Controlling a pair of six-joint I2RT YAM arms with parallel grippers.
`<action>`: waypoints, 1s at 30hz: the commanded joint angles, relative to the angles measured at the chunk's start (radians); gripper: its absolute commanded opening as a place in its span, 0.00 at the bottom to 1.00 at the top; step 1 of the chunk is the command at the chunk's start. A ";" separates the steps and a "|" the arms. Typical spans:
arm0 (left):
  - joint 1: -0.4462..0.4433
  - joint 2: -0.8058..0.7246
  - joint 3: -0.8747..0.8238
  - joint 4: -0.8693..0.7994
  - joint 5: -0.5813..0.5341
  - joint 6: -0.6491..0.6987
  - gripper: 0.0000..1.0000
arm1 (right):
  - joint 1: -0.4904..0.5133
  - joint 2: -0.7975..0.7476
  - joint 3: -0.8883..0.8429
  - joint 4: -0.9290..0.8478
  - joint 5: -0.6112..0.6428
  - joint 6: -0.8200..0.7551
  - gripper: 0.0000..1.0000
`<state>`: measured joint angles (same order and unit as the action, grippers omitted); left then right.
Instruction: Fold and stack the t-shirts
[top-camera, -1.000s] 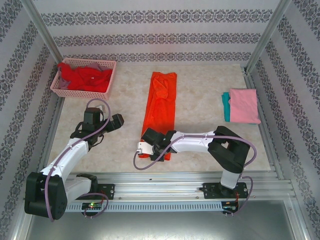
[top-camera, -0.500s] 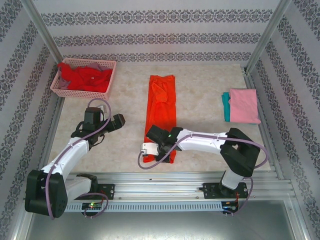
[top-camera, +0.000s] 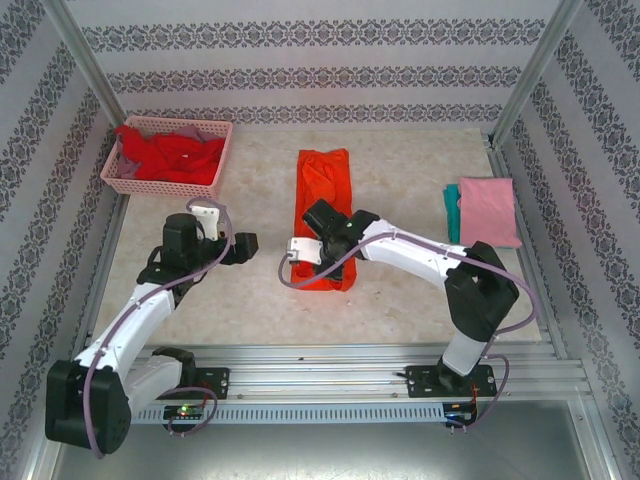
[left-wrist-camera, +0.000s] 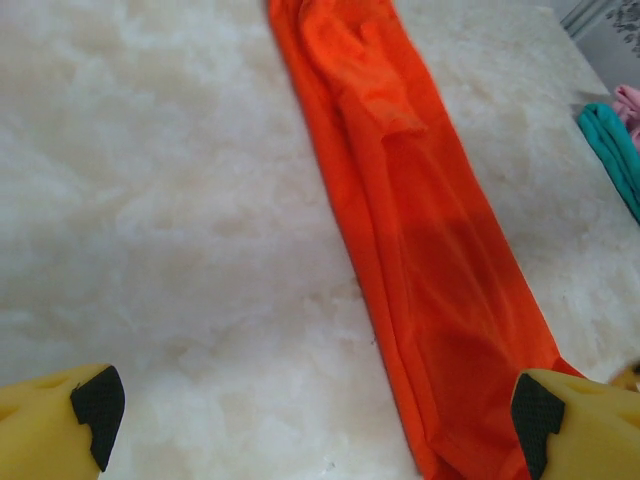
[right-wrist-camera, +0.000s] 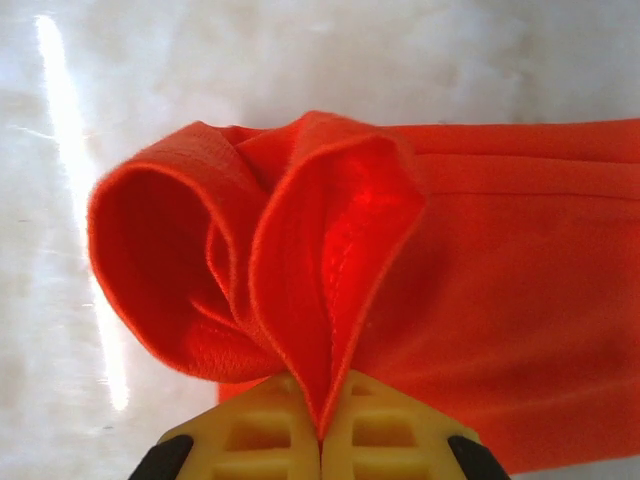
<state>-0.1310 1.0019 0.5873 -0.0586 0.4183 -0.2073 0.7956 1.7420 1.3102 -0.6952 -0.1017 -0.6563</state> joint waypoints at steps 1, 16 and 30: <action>-0.007 -0.032 0.016 0.055 -0.002 0.168 1.00 | -0.040 0.055 0.075 -0.025 0.048 -0.073 0.00; -0.008 -0.077 -0.082 0.189 0.164 0.338 1.00 | -0.154 0.228 0.306 -0.013 0.086 -0.159 0.00; -0.028 -0.029 -0.064 0.216 0.184 0.309 1.00 | -0.218 0.340 0.393 0.093 0.094 -0.158 0.00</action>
<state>-0.1459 0.9623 0.5083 0.1013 0.5766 0.1009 0.5903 2.0567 1.6569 -0.6369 -0.0147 -0.7937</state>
